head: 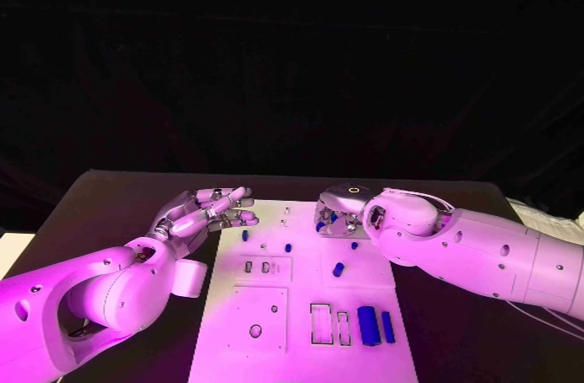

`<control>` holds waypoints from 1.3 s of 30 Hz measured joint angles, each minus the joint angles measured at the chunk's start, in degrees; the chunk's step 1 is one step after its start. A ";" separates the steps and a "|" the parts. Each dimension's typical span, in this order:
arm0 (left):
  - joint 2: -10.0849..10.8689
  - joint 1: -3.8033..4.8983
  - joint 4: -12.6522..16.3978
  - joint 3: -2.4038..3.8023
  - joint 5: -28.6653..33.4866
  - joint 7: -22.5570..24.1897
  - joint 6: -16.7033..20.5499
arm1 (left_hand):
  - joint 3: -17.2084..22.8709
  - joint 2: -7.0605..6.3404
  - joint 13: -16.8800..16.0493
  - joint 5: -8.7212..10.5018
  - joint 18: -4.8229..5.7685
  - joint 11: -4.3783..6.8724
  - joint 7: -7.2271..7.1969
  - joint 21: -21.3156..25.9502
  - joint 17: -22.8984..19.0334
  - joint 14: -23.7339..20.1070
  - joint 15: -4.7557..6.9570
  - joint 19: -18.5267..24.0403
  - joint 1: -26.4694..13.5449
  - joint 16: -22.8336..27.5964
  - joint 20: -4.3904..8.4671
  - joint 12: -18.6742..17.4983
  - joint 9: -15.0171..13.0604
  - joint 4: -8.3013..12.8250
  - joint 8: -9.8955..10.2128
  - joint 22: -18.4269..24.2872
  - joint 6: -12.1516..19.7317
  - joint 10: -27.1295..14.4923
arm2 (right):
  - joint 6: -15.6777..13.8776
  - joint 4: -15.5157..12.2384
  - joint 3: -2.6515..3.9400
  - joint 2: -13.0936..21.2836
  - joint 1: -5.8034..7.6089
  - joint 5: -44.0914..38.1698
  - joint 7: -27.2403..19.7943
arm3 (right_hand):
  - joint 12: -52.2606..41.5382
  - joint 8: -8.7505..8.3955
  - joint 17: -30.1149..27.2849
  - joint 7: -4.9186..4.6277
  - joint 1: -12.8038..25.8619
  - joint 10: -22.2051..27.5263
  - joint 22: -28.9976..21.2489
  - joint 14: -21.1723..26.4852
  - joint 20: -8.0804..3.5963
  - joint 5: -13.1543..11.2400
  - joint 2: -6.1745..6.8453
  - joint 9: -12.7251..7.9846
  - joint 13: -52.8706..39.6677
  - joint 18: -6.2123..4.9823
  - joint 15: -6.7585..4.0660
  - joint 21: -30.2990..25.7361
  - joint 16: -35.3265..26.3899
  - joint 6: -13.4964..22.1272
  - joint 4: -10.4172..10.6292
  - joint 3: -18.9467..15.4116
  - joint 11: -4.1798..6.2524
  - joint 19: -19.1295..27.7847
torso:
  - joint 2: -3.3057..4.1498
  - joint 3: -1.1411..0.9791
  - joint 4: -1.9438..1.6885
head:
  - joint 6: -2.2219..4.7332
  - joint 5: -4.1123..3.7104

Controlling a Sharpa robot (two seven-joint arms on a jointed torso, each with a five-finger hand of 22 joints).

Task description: Assemble the parts on the task board

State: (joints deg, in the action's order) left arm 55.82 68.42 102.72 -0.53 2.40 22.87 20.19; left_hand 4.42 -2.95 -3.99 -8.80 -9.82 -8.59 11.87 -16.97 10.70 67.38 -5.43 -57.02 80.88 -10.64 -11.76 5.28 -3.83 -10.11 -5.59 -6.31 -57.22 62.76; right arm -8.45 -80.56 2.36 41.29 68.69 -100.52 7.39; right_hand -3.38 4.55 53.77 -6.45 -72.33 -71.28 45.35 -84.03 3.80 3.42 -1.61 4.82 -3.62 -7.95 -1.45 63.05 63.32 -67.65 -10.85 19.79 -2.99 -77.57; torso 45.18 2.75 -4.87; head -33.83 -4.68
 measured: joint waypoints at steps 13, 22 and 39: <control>0.04 0.04 0.00 0.00 0.01 -0.15 -0.04 | 0.00 0.00 0.00 0.00 0.00 0.00 0.21 0.00 0.05 0.00 0.00 0.00 0.00 0.21 0.00 0.00 0.00 0.00 0.00 0.06 0.21 0.00 | -5.71 -0.62 0.28 -0.26 -0.29 0.64 0.54 | 0.05 -0.45 0.70 -0.63 -1.37 0.17 2.49 0.00 0.33 0.37 1.35 0.78 0.07 0.00 0.01 2.64 1.37 -0.05 0.00 4.42 -0.55 0.33 | 0.10 0.07 -0.20 | 0.39 0.05; -0.05 0.05 0.00 0.00 0.02 -0.20 -0.26 | 0.00 0.00 0.00 0.00 0.01 0.00 0.21 0.00 0.04 0.00 0.00 0.00 0.00 0.21 0.00 0.00 0.00 0.00 0.00 0.06 0.21 0.00 | -9.91 0.62 0.68 -2.53 -0.10 0.77 1.69 | 0.09 -0.51 1.39 -0.67 -1.68 0.36 3.50 0.00 0.53 1.03 1.67 0.80 0.06 -0.01 0.01 3.35 2.31 -0.05 -0.14 4.93 -0.74 0.53 | 0.31 0.16 -0.50 | 0.80 0.30; 0.03 0.07 0.30 0.00 0.03 -0.20 -0.45 | 0.00 0.00 0.00 0.00 0.01 0.00 0.21 -0.01 0.10 0.00 0.00 0.00 0.00 0.21 0.00 -0.30 0.00 0.00 0.00 0.10 0.21 0.00 | -12.27 4.30 0.79 -6.88 0.62 0.72 2.31 | 0.15 -0.88 1.90 -0.72 -1.79 0.65 4.28 0.00 0.52 1.02 2.04 0.85 -0.07 -0.01 0.01 3.96 2.95 0.09 -0.05 5.02 -1.02 0.53 | 1.14 0.61 -1.52 | 1.30 -0.12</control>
State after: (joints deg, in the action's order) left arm 55.84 68.49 103.02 -0.53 2.42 22.67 19.74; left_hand 4.42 -2.95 -4.00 -8.80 -9.81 -8.59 12.08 -16.97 10.80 67.38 -5.43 -57.02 80.88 -10.42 -11.76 4.99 -3.83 -10.11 -5.59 -6.21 -57.01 62.76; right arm -20.72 -76.26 3.15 34.42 69.31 -99.80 9.70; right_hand -3.23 3.67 55.68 -7.17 -74.12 -70.63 49.63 -84.03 4.32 4.44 0.44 5.67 -3.70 -7.95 -1.44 67.02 66.27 -67.55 -10.90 24.81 -4.01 -77.04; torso 46.32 3.36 -6.38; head -32.53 -4.80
